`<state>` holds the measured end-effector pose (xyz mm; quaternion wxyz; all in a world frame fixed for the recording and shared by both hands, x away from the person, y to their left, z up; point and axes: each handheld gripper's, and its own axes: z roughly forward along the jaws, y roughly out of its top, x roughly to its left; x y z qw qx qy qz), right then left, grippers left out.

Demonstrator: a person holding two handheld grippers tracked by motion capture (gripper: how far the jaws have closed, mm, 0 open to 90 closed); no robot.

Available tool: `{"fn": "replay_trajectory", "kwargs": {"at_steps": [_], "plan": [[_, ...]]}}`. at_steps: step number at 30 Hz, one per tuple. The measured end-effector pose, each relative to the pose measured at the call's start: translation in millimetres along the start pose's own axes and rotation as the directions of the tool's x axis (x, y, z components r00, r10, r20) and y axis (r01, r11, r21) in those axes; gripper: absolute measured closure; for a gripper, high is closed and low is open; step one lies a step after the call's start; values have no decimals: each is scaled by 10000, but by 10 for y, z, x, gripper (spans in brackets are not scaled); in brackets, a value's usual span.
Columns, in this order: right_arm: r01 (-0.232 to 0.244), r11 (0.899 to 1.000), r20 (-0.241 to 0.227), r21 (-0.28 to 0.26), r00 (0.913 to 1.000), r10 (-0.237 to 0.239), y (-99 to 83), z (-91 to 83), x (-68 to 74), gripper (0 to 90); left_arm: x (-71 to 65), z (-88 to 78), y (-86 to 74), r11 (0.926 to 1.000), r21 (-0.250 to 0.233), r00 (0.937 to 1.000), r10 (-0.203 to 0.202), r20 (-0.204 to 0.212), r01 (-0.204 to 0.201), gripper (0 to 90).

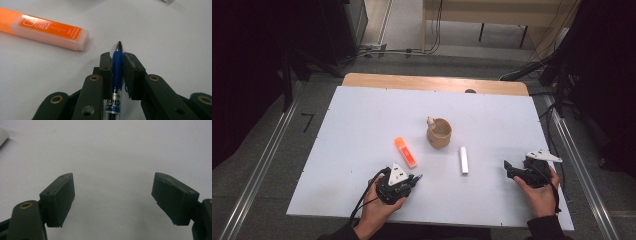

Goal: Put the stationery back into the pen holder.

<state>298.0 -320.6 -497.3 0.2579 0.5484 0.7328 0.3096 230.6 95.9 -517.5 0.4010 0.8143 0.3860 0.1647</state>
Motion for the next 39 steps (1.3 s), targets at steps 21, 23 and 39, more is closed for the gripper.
{"fn": "replay_trajectory", "kwargs": {"at_steps": [21, 23, 39], "plan": [[-2, 10000, -8, -16, 10000, 2, 1, -5, -7, 172, 148, -71, 84, 9919, -568, 9906, -1082, 840, 1132, 815], [11, 10000, -9, -19, 10000, -11, 1, -4, -7, 172, 170, -96, 106, 9885, -733, 9875, -1252, 960, 1325, 815], [4, 9996, -198, -299, 9998, -9, 14, -52, 50, 172, 276, -194, 305, 9669, -1541, 9718, -1801, 1522, 2033, 815]]}}
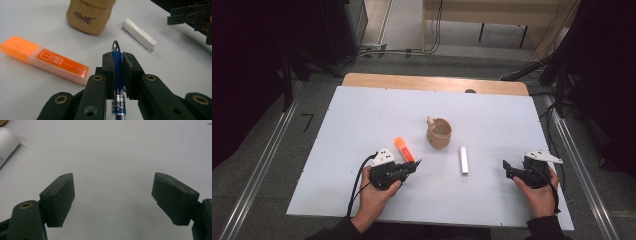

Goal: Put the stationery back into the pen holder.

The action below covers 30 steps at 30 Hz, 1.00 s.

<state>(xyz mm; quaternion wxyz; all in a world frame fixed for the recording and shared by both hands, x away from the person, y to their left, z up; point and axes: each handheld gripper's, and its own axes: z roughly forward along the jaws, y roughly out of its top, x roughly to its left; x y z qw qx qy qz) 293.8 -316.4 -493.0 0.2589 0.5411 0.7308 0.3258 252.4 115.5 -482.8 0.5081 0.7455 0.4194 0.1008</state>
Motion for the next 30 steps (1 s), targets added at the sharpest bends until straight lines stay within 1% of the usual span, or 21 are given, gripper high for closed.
{"fn": "replay_trajectory", "kwargs": {"at_steps": [5, 8, 13, 17, 21, 25, 30], "plan": [[77, 9998, -188, -166, 9998, -80, 13, -27, 40, 170, -13, 15, 99, 9994, -332, 9999, -97, 51, 98, 815], [130, 9996, -302, -263, 9994, -138, 26, -42, 75, 170, -19, 48, 164, 9989, -459, 10000, -60, 72, 64, 815], [264, 9991, -460, -329, 9986, -279, 45, -47, 119, 170, -14, 113, 264, 9974, -695, 9997, -199, 151, 209, 815], [230, 9988, -543, -444, 9982, -254, 72, -60, 145, 169, -6, 144, 339, 9956, -889, 9995, -289, 135, 300, 815], [253, 9984, -649, -513, 9975, -286, 94, -64, 178, 170, 18, 161, 410, 9934, -1078, 9992, -393, 100, 401, 815], [373, 9976, -621, -576, 9972, -409, 114, -57, 196, 170, 54, 175, 476, 9916, -1210, 9990, -458, 17, 456, 815], [336, 9971, -654, -686, 9971, -381, 159, -56, 233, 170, 110, 217, 548, 9888, -1368, 9981, -608, -36, 597, 815]]}}
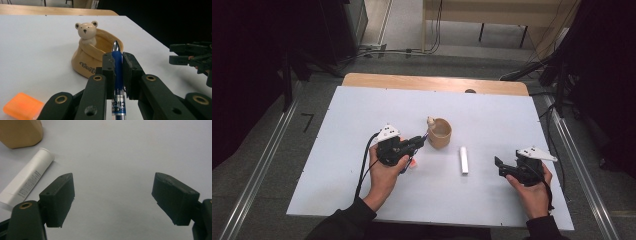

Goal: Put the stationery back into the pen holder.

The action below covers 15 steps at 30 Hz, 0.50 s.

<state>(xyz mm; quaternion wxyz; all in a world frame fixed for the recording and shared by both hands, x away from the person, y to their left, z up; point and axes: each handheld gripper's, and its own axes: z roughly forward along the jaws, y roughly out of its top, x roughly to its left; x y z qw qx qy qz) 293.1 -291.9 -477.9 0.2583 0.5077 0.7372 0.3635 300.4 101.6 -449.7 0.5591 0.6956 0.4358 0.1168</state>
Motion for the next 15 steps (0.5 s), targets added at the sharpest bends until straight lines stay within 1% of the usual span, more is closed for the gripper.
{"fn": "replay_trajectory", "kwargs": {"at_steps": [2, 6, 8, 11, 15], "plan": [[188, 9998, 85, -64, 9998, -187, 23, 7, 24, 170, 10, 28, 24, 10000, -47, 10000, -46, -39, 46, 815], [322, 9994, -11, -94, 9995, -322, 62, 32, 73, 170, 25, 84, 60, 9999, -93, 9999, -97, -48, 97, 815], [334, 9993, -70, -138, 9994, -335, 79, 36, 92, 171, 27, 108, 77, 9999, -107, 9999, -108, -59, 107, 815], [364, 9991, -142, -223, 9992, -367, 105, 45, 111, 171, 35, 145, 107, 10000, 26, 10000, -74, -28, 74, 815], [371, 9989, -270, -278, 9989, -378, 144, 64, 146, 173, 33, 187, 138, 9999, 26, 9999, -122, 8, 122, 815]]}}
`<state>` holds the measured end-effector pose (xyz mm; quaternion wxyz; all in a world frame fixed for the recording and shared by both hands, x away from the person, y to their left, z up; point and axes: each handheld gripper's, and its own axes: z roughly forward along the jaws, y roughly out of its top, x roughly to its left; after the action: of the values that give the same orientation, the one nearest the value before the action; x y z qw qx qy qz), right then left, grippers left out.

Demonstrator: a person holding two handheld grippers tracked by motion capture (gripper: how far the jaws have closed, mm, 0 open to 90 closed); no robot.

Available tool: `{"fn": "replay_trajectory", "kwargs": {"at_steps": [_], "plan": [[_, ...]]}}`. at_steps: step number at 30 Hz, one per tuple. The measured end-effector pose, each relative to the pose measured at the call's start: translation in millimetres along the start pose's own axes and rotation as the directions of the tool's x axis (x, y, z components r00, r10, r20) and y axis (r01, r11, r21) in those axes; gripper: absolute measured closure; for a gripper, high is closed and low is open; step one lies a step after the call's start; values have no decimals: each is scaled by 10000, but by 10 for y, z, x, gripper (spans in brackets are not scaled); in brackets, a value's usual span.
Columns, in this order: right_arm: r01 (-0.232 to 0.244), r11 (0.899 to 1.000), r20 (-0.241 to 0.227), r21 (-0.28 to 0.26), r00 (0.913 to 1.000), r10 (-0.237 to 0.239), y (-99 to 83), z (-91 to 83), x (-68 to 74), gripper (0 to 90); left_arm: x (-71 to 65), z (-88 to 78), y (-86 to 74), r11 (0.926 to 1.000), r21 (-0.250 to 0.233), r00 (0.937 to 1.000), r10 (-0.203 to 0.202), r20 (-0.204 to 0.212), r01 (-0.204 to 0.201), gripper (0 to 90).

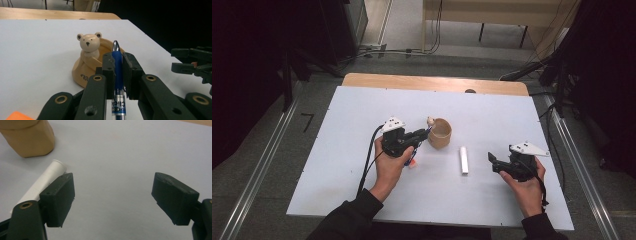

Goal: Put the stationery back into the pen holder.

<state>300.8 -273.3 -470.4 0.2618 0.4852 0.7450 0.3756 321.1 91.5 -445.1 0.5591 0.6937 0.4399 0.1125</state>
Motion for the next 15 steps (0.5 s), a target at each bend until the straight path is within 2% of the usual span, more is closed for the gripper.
{"fn": "replay_trajectory", "kwargs": {"at_steps": [15], "plan": [[57, 9996, -853, -276, 9963, -80, 176, 93, 190, 187, -57, 148, 135, 9999, -165, 9999, -22, 140, 24, 815]]}}
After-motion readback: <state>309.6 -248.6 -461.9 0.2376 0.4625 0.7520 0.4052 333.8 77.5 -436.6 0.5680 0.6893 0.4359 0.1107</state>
